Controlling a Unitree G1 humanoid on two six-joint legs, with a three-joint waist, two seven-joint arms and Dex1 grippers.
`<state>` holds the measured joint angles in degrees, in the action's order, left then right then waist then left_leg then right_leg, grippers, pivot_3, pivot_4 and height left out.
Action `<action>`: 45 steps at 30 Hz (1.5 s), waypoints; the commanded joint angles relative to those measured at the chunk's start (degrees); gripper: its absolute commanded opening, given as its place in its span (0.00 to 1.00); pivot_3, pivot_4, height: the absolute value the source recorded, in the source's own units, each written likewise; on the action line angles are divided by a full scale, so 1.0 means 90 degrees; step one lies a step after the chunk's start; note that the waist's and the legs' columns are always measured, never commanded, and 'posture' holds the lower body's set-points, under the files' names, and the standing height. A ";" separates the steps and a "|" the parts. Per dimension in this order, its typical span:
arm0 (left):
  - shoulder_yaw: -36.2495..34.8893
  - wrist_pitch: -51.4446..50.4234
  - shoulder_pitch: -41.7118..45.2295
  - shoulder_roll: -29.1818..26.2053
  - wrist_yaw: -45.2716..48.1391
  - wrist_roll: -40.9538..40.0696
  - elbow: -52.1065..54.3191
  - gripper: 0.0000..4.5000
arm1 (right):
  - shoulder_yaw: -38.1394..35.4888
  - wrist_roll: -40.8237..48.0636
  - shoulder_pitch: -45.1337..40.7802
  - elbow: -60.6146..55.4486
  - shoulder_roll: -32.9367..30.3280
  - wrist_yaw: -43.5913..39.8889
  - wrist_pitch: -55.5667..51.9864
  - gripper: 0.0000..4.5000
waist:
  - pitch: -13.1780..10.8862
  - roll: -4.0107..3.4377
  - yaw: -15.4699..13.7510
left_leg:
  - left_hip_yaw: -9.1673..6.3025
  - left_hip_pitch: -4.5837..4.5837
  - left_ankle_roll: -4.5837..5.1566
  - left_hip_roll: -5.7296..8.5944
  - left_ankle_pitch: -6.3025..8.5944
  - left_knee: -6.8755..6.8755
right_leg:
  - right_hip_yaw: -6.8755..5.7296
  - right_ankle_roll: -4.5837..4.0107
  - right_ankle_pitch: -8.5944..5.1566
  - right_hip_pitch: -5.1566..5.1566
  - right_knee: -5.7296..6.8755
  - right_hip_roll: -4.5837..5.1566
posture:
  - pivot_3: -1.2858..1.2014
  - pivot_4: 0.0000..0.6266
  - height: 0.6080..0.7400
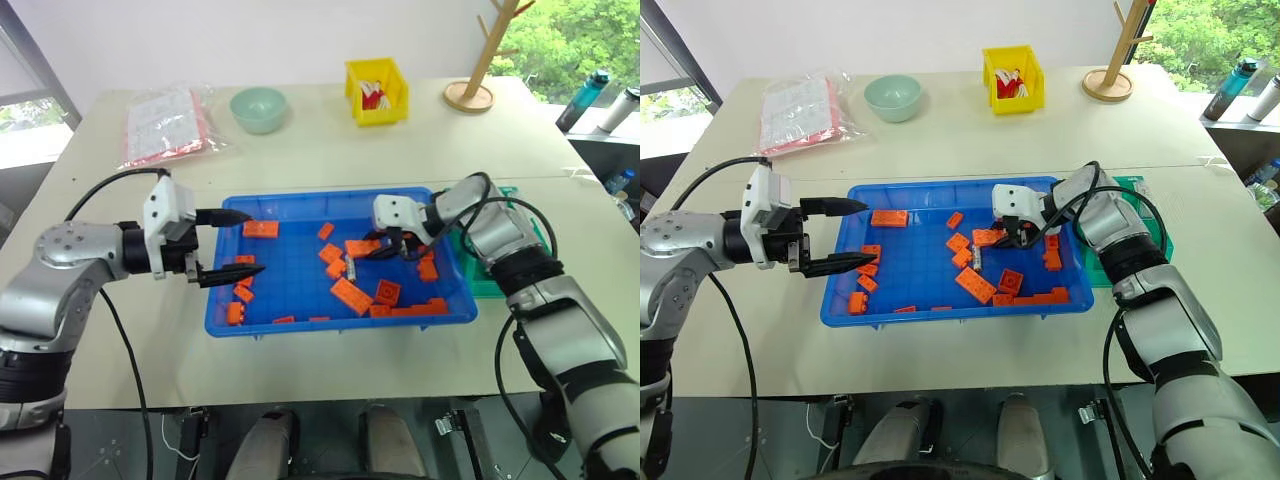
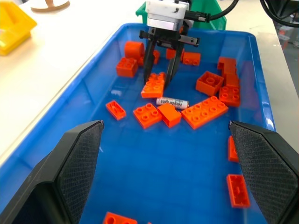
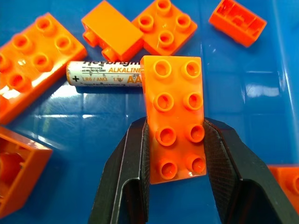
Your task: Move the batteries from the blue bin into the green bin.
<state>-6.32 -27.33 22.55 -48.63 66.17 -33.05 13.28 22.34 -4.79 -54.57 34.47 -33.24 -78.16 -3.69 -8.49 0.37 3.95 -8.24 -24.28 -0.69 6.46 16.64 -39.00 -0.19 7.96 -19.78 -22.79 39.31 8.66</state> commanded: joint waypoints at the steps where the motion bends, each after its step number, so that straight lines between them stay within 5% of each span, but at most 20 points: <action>1: -0.0057 0.0083 0.0132 -0.0046 0.0047 0.0015 -0.0053 1.00 | -0.0394 0.0348 -0.0014 -0.0616 -0.0006 -0.0017 -0.0541 0.24 | 0.0000 0.0000 0.0004 | 0.0000 0.0000 0.0000 0.0000 0.0000 0.0000 | 0.0000 0.0000 0.0000 -0.0001 0.0000 0.0000 | 0.52 0.24 0.84; 11: 0.0124 0.0167 0.0330 0.0083 0.0067 0.0060 -0.0245 1.00 | -0.0398 0.0457 -0.0134 -0.2038 0.1615 0.1463 -0.2422 0.24 | 0.0000 0.0000 0.0019 | 0.0001 0.0000 -0.0002 -0.0003 -0.0001 -0.0003 | 0.0001 0.0000 0.0000 -0.0019 0.0030 0.0001 | 0.52 0.24 0.84; 14: 0.0161 0.0167 0.0385 0.0115 0.0074 0.0070 -0.0277 1.00 | -0.0210 0.0342 -0.0036 -0.2276 0.1907 0.1723 -0.2701 0.55 | 0.0000 0.0000 -0.0004 | -0.0006 -0.0001 -0.0002 0.0003 -0.0001 -0.0005 | 0.0001 -0.0001 0.0001 -0.0019 0.0041 0.0003 | 0.52 0.24 0.84; 15: 0.0167 0.0171 0.0400 0.0120 0.0082 0.0075 -0.0288 1.00 | -0.0151 0.0318 -0.0008 -0.2366 0.1881 0.1707 -0.2729 0.66 | 0.0000 0.0000 -0.0012 | -0.0012 -0.0001 -0.0002 0.0006 -0.0001 -0.0004 | 0.0001 -0.0002 0.0001 -0.0019 0.0048 0.0003 | 0.52 0.24 0.84; 28: 0.0082 0.0188 0.0346 0.0055 0.0128 0.0098 -0.0275 1.00 | -0.0244 0.0552 0.0914 -0.3219 -0.0471 0.0411 -0.2342 0.66 | 0.0001 0.0001 0.0012 | -0.0087 -0.0010 -0.0002 0.0052 -0.0001 -0.0002 | 0.0004 -0.0003 0.0002 -0.0010 0.0082 0.0015 | 0.52 0.24 0.84; 41: 0.0080 0.0199 0.0384 0.0043 0.0147 0.0124 -0.0270 1.00 | -0.0244 0.0490 0.1145 -0.3019 -0.0388 0.0850 -0.2325 0.66 | 0.0001 0.0001 -0.0018 | -0.0109 -0.0010 -0.0002 0.0064 -0.0001 -0.0005 | 0.0004 -0.0002 0.0001 -0.0011 0.0077 0.0020 | 0.52 0.24 0.84; 44: 0.0086 0.0198 0.0401 0.0051 0.0142 0.0128 -0.0270 1.00 | -0.0224 0.0485 0.1148 -0.2994 -0.0393 0.0885 -0.2386 0.83 | 0.0001 0.0001 -0.0012 | -0.0111 -0.0010 -0.0002 0.0064 -0.0001 -0.0004 | 0.0004 -0.0002 0.0001 -0.0010 0.0077 0.0019 | 0.52 0.24 0.84; 45: 0.0087 0.0198 0.0404 0.0053 0.0141 0.0127 -0.0269 1.00 | -0.0210 0.0481 0.1150 -0.2999 -0.0402 0.0879 -0.2368 0.97 | 0.0001 0.0001 -0.0010 | -0.0111 -0.0010 -0.0002 0.0064 -0.0001 -0.0004 | 0.0004 -0.0002 0.0001 -0.0010 0.0077 0.0019 | 0.52 0.24 0.84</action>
<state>-3.83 -26.57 25.43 -47.29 67.39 -31.86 9.66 21.52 -0.97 -43.90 8.20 -36.97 -70.24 -25.22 -8.49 0.38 3.86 -9.24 -24.37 -0.71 7.03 16.64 -39.04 -0.15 7.94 -19.77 -22.88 40.00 8.83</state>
